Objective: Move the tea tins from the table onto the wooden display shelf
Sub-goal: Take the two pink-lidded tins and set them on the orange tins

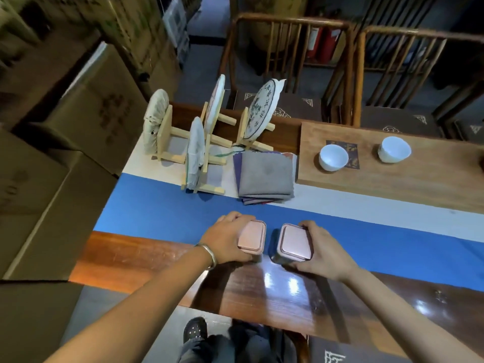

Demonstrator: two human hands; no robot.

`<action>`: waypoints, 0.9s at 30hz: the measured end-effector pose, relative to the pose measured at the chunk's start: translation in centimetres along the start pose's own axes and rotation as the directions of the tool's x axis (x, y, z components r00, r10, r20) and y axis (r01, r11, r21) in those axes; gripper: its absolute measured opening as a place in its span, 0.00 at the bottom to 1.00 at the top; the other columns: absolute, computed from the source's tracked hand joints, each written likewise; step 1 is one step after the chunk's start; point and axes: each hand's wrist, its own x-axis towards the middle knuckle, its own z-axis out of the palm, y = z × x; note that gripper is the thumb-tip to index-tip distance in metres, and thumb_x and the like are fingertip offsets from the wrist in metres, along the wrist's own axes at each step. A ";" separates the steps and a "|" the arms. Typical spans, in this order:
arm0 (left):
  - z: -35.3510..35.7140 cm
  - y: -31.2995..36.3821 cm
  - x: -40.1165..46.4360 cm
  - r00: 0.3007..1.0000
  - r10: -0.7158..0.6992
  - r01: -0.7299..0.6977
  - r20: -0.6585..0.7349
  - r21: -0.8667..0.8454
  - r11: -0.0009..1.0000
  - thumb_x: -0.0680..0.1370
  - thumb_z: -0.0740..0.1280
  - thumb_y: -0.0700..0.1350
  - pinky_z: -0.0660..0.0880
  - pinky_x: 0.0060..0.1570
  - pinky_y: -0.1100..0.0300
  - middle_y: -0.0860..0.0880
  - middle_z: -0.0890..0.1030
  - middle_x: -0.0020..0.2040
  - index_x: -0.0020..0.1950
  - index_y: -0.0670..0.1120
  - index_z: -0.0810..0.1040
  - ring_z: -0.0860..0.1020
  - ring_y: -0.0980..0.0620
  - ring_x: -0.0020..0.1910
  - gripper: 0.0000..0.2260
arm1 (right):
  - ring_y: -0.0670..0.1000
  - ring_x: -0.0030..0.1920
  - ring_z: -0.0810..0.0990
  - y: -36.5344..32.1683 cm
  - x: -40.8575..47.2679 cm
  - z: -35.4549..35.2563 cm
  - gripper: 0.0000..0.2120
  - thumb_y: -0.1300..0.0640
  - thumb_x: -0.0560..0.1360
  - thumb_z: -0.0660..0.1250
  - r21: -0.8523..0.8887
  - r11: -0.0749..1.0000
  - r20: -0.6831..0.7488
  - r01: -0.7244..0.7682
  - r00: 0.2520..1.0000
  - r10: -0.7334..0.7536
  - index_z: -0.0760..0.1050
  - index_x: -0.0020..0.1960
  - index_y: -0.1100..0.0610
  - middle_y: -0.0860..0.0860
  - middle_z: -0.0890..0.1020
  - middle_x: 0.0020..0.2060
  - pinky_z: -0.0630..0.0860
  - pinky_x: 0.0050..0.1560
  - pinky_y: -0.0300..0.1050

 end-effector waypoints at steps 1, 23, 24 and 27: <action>-0.7 -0.6 -0.9 1.000 -0.025 0.025 -0.015 -0.002 1.000 0.60 0.72 0.65 0.70 0.62 0.52 0.53 0.69 0.63 0.71 0.59 0.64 0.69 0.48 0.63 0.41 | 0.45 0.50 0.71 -0.7 0.3 0.2 0.39 0.35 0.58 0.74 -0.012 1.000 0.020 0.023 1.000 -0.022 0.62 0.62 0.47 0.44 0.73 0.52 0.70 0.45 0.39; -17.0 -25.3 -45.1 0.591 -0.638 0.570 -0.495 -0.303 0.763 0.57 0.76 0.63 0.72 0.53 0.58 0.53 0.72 0.55 0.69 0.60 0.63 0.73 0.53 0.54 0.44 | 0.45 0.53 0.70 -47.4 10.1 22.8 0.41 0.42 0.59 0.75 -0.025 0.701 0.413 0.712 0.646 -0.642 0.63 0.67 0.49 0.46 0.67 0.57 0.67 0.48 0.29; -18.1 -26.0 -47.8 0.559 -0.652 0.581 -0.513 -0.318 0.749 0.56 0.76 0.63 0.72 0.50 0.59 0.53 0.73 0.53 0.68 0.61 0.63 0.74 0.53 0.52 0.43 | 0.45 0.54 0.71 -50.6 10.1 24.2 0.41 0.43 0.60 0.76 -0.006 0.666 0.427 0.746 0.605 -0.673 0.62 0.68 0.49 0.46 0.67 0.58 0.67 0.48 0.29; -21.5 -27.7 -55.6 0.467 -0.671 0.603 -0.576 -0.348 0.718 0.57 0.78 0.62 0.67 0.39 0.67 0.58 0.72 0.49 0.62 0.59 0.67 0.73 0.56 0.47 0.38 | 0.46 0.56 0.71 -59.9 9.9 27.5 0.43 0.44 0.61 0.77 0.051 0.567 0.459 0.822 0.485 -0.744 0.61 0.69 0.50 0.46 0.67 0.61 0.67 0.51 0.35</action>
